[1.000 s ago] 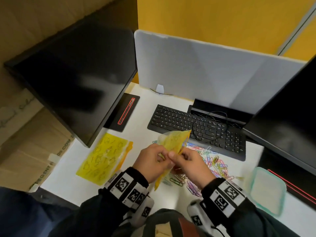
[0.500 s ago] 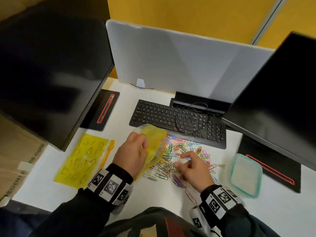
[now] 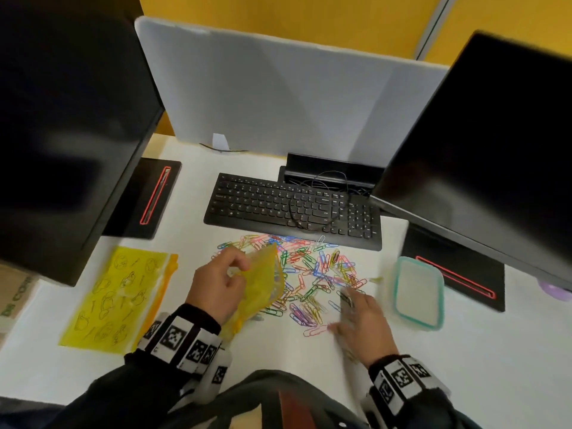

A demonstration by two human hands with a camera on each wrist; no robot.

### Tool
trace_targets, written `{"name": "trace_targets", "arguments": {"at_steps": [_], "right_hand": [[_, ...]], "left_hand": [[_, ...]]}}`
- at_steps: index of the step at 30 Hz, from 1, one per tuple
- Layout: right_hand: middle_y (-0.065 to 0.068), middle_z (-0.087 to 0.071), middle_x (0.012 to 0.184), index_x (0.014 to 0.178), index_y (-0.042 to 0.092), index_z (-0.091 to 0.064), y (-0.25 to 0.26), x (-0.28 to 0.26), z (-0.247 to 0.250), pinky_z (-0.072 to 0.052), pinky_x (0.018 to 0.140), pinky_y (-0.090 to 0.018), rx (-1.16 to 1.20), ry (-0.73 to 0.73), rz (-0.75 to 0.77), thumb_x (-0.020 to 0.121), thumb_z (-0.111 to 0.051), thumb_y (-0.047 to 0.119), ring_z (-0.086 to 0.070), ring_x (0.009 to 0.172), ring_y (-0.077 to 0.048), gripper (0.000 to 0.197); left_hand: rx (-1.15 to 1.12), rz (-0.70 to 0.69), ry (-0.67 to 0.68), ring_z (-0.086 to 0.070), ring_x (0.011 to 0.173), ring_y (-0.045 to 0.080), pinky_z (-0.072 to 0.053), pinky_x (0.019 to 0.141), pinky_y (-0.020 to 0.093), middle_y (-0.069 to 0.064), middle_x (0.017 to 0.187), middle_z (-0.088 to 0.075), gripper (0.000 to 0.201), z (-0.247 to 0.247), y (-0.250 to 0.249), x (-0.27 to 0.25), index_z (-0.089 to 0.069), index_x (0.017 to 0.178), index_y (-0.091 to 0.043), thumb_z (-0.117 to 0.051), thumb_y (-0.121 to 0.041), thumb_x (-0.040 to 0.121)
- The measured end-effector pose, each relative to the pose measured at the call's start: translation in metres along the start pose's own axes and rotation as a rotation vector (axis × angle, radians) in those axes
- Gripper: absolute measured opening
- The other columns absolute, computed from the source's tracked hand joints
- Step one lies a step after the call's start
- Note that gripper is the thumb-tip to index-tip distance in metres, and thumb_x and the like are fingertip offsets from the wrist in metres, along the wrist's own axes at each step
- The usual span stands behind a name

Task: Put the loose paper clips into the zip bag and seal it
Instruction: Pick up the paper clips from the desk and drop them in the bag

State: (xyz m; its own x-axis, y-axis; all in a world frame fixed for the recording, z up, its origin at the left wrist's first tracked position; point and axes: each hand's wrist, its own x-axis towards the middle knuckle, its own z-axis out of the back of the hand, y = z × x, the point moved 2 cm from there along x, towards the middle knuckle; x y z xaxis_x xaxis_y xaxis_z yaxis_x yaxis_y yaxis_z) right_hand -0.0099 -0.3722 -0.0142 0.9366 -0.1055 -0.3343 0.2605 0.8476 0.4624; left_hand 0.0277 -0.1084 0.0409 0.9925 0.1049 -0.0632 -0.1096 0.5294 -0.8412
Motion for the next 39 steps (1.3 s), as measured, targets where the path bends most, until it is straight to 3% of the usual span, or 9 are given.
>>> {"name": "trace_targets", "arguments": {"at_steps": [5,8,14,21,23,26,31,35,39], "right_hand": [[-0.008,-0.045,0.132,0.138,0.018,-0.034,-0.025,-0.022,0.014,-0.038,0.102,-0.032,-0.021,0.017,-0.16,0.075,-0.073,0.021,-0.047,0.121,-0.026,0.074],[-0.006,-0.043,0.127,0.136,0.018,-0.038,-0.028,-0.033,0.001,-0.04,0.099,-0.03,-0.028,0.084,-0.145,0.072,-0.075,0.022,-0.05,0.116,-0.024,0.074],[-0.005,-0.058,0.1,0.109,0.012,-0.062,-0.009,-0.001,-0.005,-0.04,0.077,-0.02,0.049,-0.003,0.015,0.08,-0.065,0.007,-0.056,0.084,-0.02,0.03],[0.001,-0.057,0.07,0.082,0.026,-0.056,-0.053,-0.021,0.041,-0.046,0.066,-0.028,0.057,0.047,-0.123,0.074,-0.07,0.004,-0.054,0.064,-0.017,0.028],[0.005,-0.056,0.072,0.081,0.029,-0.053,-0.063,-0.04,0.037,-0.044,0.069,-0.027,-0.051,0.151,-0.164,0.069,-0.076,0.016,-0.054,0.07,-0.016,0.028],[0.006,-0.054,0.085,0.094,0.03,-0.055,-0.063,-0.047,0.022,-0.042,0.071,-0.025,-0.004,0.157,-0.188,0.064,-0.08,0.03,-0.053,0.075,-0.012,0.039],[-0.006,-0.024,0.149,0.143,0.022,-0.025,-0.032,-0.011,0.005,-0.034,0.109,-0.036,-0.045,0.003,-0.056,0.06,-0.081,0.045,-0.03,0.135,-0.025,0.103],[-0.005,0.016,0.157,0.146,0.027,0.008,-0.009,0.034,0.009,-0.015,0.118,-0.043,-0.164,0.068,-0.032,0.051,-0.084,0.05,0.004,0.145,-0.029,0.134],[-0.006,-0.008,0.156,0.147,0.021,-0.006,0.005,0.053,0.012,-0.021,0.116,-0.042,-0.201,0.17,-0.055,0.058,-0.084,0.04,-0.012,0.142,-0.029,0.121]], "left_hand": [[-0.017,-0.037,0.046,-0.051,0.049,0.004,-0.039,0.034,0.019,0.012,0.094,-0.067,0.037,-0.002,0.006,0.002,-0.046,0.061,-0.022,-0.046,0.011,0.077],[-0.02,-0.092,0.055,-0.059,0.082,0.014,-0.046,0.055,0.02,-0.001,0.101,-0.061,0.053,-0.002,0.006,0.004,-0.06,0.054,-0.03,-0.045,0.017,0.074],[-0.026,-0.057,0.093,-0.053,0.05,0.009,-0.044,0.047,0.009,0.005,0.112,-0.059,0.03,-0.007,-0.001,0.001,-0.068,0.092,-0.016,-0.047,0.005,0.085],[0.059,-0.046,0.3,-0.046,0.12,0.024,-0.05,0.089,0.034,0.004,0.135,-0.046,0.047,-0.007,0.002,0.002,-0.061,0.114,-0.015,-0.043,0.014,0.081],[0.14,-0.099,0.316,-0.042,0.125,0.02,-0.035,0.101,0.027,0.005,0.133,-0.048,0.049,-0.008,0.0,0.002,-0.059,0.117,-0.012,-0.048,0.014,0.077],[0.151,-0.121,0.336,-0.06,0.095,0.02,-0.036,0.08,0.005,0.0,0.123,-0.053,0.043,-0.01,-0.001,0.002,-0.061,0.114,-0.013,-0.061,0.005,0.076],[0.231,-0.218,0.343,-0.058,0.084,0.015,-0.046,0.074,0.027,-0.008,0.096,-0.058,0.032,-0.003,-0.002,0.002,-0.068,0.083,-0.022,-0.066,-0.046,0.062],[0.319,-0.367,0.321,-0.052,0.089,0.016,-0.045,0.071,0.031,-0.005,0.092,-0.054,0.032,0.008,-0.007,0.004,-0.048,0.066,-0.026,-0.054,-0.057,0.062],[0.306,-0.376,0.335,-0.051,0.1,0.012,-0.045,0.079,0.03,-0.009,0.103,-0.051,0.027,0.015,-0.011,0.005,-0.042,0.068,-0.027,-0.062,-0.045,0.064]]}}
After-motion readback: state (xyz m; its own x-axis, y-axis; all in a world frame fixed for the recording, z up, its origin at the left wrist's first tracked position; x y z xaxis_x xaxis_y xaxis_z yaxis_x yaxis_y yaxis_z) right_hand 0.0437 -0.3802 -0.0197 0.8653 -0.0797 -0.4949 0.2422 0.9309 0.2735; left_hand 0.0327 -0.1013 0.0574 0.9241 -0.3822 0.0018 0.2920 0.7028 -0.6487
